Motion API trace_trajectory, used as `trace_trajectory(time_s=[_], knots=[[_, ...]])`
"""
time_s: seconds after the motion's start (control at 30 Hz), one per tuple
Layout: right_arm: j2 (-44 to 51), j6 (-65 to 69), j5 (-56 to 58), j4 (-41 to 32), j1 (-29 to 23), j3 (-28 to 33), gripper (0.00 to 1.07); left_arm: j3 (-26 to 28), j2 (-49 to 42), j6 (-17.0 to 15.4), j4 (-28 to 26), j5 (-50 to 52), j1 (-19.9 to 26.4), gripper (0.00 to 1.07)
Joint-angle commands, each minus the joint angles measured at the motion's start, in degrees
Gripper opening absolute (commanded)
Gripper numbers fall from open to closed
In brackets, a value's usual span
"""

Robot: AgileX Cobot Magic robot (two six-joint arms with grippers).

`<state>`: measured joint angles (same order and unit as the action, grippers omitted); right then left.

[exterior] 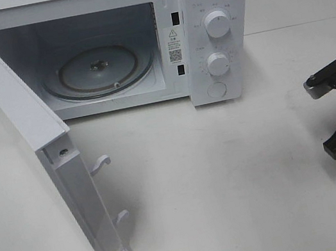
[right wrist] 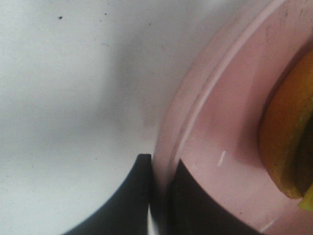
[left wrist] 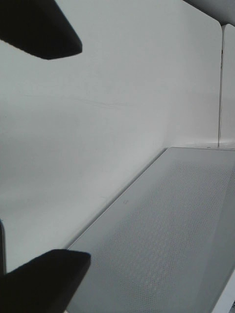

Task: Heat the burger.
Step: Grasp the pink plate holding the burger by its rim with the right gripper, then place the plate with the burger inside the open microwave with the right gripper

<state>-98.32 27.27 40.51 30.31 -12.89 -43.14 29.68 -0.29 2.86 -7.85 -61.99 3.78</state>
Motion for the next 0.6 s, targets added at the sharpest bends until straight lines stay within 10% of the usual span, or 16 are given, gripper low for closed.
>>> trace_trajectory(time_s=[0.03,0.6], knots=[[1.95,2.52,4.01,4.93,-1.66,0.8,0.0,-0.06,-0.97,-0.11,-0.23,0.63,-0.17,0.98],[15.53,3.61,10.03,6.93,-14.9,8.42,0.0,-0.06,-0.97,-0.11,-0.23,0.63,-0.17,0.98]])
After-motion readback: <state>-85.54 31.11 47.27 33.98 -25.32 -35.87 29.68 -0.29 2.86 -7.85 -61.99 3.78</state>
